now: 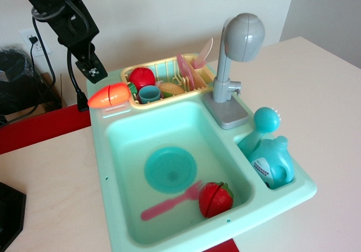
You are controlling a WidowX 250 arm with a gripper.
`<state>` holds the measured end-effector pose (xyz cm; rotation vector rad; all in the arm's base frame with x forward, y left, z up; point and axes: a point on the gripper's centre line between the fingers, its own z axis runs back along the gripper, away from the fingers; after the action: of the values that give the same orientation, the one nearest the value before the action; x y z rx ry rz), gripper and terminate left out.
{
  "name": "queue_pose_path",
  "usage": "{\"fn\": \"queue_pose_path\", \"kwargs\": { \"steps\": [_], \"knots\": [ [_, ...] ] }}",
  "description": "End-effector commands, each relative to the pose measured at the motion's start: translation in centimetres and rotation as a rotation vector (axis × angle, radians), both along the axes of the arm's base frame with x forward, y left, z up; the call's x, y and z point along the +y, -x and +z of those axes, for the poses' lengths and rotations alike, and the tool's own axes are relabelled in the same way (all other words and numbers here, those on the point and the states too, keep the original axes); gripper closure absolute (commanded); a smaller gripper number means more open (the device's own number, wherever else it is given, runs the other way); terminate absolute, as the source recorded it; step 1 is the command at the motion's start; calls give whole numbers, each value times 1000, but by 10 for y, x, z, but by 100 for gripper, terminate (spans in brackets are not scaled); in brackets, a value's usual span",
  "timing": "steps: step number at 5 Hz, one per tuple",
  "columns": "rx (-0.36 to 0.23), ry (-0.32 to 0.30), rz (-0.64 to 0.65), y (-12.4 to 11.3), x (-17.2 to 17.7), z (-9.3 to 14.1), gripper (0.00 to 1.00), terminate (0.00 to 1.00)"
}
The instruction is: Put carrot on plate
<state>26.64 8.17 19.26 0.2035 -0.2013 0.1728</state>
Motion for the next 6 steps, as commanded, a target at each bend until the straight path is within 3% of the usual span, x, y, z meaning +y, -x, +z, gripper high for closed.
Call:
{"fn": "queue_pose_path", "kwargs": {
  "steps": [1, 2, 6],
  "knots": [
    [0, 0, 0, 0, 0, 0, 0, 0],
    [-6, 16, 7, -9, 2, 3, 0, 0],
    [75, -3, 41, -30, 13, -33, 0, 0]
  ]
}}
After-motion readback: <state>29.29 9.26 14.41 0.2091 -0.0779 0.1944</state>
